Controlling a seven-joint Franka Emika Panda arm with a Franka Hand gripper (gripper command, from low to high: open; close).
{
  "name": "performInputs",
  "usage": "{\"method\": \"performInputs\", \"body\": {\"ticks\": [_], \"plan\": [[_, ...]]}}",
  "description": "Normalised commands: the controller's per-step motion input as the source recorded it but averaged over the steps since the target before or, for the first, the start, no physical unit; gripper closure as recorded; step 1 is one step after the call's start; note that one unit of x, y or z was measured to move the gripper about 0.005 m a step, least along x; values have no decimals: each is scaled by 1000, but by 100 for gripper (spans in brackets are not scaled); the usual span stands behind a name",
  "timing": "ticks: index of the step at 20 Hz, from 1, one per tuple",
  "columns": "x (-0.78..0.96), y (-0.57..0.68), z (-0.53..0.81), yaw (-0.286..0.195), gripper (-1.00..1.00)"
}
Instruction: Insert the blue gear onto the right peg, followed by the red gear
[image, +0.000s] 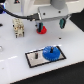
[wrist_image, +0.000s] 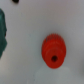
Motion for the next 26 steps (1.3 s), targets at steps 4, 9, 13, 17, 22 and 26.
{"method": "performInputs", "body": {"ticks": [4, 9, 13, 17, 22, 26], "plan": [[-626, 7, -184, 0, -100], [-445, -24, -258, 0, -100], [-354, -9, -318, 0, -100], [-311, -28, -327, 0, -100], [-220, -54, -286, 0, -100], [-64, -58, -163, 0, -100]]}}
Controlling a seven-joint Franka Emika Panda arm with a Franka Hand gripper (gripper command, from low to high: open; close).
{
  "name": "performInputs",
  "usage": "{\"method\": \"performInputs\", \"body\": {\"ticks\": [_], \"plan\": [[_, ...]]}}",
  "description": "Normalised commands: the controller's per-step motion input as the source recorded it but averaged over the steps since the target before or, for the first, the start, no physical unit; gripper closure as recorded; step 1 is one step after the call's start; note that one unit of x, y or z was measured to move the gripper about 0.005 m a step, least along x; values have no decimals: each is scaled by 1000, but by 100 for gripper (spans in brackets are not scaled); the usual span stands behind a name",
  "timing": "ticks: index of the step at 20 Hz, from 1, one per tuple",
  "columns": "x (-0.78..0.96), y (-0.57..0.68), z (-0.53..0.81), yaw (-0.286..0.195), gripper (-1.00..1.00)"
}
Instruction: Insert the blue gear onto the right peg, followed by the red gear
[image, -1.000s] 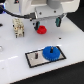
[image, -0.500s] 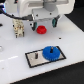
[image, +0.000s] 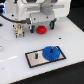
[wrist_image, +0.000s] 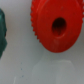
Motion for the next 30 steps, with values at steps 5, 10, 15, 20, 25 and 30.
{"method": "performInputs", "body": {"ticks": [5, 10, 15, 20, 25, 30], "plan": [[-23, -31, -77, 0, 100], [-7, -15, -62, 0, 100], [-12, -5, -74, 0, 100], [6, -4, -4, 0, 100], [167, 5, 470, 0, 100], [353, -30, 511, 0, 100]]}}
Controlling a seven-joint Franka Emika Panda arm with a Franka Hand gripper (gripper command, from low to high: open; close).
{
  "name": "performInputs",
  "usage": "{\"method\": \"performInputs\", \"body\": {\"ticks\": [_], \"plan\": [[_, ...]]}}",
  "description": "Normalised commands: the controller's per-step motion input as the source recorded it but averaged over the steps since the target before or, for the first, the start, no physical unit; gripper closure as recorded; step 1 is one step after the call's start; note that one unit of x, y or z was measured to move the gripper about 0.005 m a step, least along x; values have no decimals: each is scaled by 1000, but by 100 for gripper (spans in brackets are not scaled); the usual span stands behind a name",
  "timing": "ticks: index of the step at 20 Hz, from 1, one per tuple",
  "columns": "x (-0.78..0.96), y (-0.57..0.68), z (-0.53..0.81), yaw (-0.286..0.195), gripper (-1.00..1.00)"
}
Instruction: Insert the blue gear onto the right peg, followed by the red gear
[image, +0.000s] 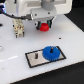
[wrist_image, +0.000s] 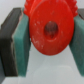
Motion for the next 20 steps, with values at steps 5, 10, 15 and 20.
{"method": "performInputs", "body": {"ticks": [5, 10, 15, 20], "plan": [[577, -143, 451, 0, 100], [700, -104, 464, 0, 100], [761, -51, 444, 0, 100], [783, -42, 399, 0, 100]]}}
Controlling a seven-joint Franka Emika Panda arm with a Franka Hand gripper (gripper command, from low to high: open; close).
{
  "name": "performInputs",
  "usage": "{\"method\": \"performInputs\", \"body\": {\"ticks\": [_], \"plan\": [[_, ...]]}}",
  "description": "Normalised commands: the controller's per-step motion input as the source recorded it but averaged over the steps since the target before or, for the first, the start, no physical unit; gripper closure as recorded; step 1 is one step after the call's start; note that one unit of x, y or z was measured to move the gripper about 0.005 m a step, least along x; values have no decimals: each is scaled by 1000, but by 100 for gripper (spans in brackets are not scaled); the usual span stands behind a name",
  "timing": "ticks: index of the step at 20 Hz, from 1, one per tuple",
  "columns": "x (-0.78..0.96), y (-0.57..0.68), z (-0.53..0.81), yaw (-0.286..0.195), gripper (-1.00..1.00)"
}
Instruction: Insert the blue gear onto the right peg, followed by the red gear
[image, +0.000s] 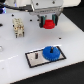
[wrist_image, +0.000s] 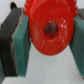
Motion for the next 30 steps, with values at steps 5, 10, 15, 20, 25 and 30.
{"method": "performInputs", "body": {"ticks": [5, 10, 15, 20, 25, 30], "plan": [[806, -52, 302, 0, 100], [815, -106, 236, 0, 100], [774, -122, 152, 0, 100], [661, -57, 68, 0, 100], [464, -116, -1, 0, 100], [175, -119, -103, 0, 100]]}}
